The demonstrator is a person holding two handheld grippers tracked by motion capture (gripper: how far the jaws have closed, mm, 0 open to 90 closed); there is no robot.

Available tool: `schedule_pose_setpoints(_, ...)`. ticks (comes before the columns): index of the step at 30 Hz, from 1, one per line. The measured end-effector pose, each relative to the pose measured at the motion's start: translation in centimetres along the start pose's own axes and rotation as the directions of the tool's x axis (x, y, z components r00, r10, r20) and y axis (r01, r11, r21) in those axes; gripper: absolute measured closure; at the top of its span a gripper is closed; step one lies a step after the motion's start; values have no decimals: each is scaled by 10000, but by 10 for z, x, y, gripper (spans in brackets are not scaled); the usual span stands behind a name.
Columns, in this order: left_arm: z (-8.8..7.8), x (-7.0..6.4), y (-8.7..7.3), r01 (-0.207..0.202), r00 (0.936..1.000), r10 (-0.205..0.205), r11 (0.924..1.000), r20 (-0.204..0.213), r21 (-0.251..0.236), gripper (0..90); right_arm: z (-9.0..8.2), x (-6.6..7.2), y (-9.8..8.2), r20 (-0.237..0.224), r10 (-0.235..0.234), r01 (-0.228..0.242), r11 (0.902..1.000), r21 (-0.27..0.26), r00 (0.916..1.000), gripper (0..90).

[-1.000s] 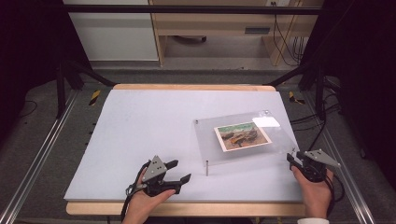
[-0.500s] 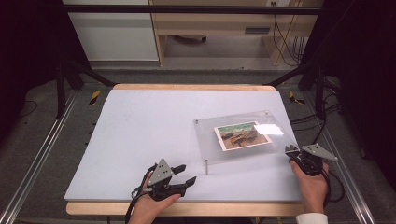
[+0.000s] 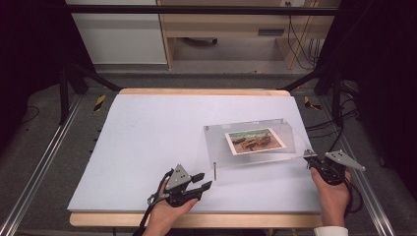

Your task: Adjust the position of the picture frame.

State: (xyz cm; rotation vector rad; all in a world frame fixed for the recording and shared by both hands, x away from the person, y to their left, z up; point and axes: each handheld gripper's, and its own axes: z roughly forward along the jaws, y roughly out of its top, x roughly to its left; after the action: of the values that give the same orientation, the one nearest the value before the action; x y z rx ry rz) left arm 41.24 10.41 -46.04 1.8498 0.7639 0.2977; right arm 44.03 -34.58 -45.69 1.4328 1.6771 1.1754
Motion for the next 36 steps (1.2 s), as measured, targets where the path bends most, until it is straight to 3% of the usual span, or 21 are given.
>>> schedule_pose_setpoints(4,14,2,5,377,9993,-376,9993,-63,48,611,0,1,0,34,-15,15,10000,-18,10000,845)
schedule_pose_setpoints(8,28,6,5,349,9990,-344,9992,-287,198,626,-1,1,1,68,24,-24,10000,-6,10000,845)
schedule_pose_setpoints(10,32,9,6,775,9970,-776,9970,-71,-77,675,-1,1,2,60,26,-26,10000,-18,10000,845)
schedule_pose_setpoints(13,37,10,9,839,9965,-839,9958,21,-370,729,-1,2,1,44,28,-28,10000,25,10000,845)
schedule_pose_setpoints(18,40,10,10,1258,9921,-1247,9865,168,-1048,813,-1,1,0,-39,31,-30,10000,62,10000,845)
schedule_pose_setpoints(23,40,11,10,1442,9895,-1429,9838,200,-1068,840,-1,1,-1,-46,10,-9,10000,80,10000,844)
schedule_pose_setpoints(29,38,11,14,1327,9912,-1322,9879,113,-808,842,3,0,-2,-311,-369,368,9993,-35,9988,789)
schedule_pose_setpoints(36,38,10,15,1158,9932,-1161,9918,-20,-542,840,3,-4,-4,-430,-238,237,9997,-30,9988,847)
